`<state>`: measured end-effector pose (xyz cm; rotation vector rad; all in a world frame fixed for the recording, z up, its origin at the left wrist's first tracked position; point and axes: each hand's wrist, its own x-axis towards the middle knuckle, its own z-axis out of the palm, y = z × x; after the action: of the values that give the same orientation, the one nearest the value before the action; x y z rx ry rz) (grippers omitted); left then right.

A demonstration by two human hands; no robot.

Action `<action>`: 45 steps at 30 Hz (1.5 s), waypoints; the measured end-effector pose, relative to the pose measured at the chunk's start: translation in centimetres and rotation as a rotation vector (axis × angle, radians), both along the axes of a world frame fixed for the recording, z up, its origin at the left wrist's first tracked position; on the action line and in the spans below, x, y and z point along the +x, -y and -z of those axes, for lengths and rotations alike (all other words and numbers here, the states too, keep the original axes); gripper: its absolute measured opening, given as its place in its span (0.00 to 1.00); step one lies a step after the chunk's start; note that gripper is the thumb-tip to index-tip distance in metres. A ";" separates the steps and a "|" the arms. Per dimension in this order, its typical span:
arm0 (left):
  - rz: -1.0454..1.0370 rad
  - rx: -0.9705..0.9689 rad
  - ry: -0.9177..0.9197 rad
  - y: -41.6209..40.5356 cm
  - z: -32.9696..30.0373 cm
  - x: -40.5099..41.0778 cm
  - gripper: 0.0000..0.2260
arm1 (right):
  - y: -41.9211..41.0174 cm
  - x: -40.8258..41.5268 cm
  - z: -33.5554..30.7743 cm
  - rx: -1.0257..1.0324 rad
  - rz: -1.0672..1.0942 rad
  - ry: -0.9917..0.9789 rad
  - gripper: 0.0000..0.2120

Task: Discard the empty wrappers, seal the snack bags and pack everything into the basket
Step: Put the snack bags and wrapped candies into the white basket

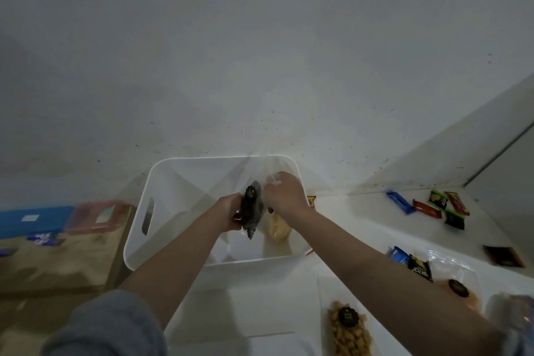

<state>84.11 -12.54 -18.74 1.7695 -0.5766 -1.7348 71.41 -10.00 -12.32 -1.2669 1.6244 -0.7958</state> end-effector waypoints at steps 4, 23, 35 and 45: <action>0.107 0.057 0.028 -1.8 -0.8 -1.3 0.14 | -2.3 0.0 -0.2 0.011 -0.063 -0.069 0.14; 0.111 -1.180 0.761 -12.9 -5.1 -13.0 0.08 | -10.3 -16.8 3.5 -0.327 0.341 -0.039 0.10; 0.596 -0.029 0.933 -20.3 5.5 -25.0 0.56 | -14.2 -34.9 11.2 0.175 0.433 -0.310 0.24; 0.580 0.113 1.083 -19.6 9.5 -28.0 0.49 | -11.8 -39.4 15.5 0.389 0.405 -0.373 0.34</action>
<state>56.14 7.05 -28.24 2.7527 -1.5666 -0.9477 32.05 1.82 -27.80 -0.8496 2.2552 -0.4532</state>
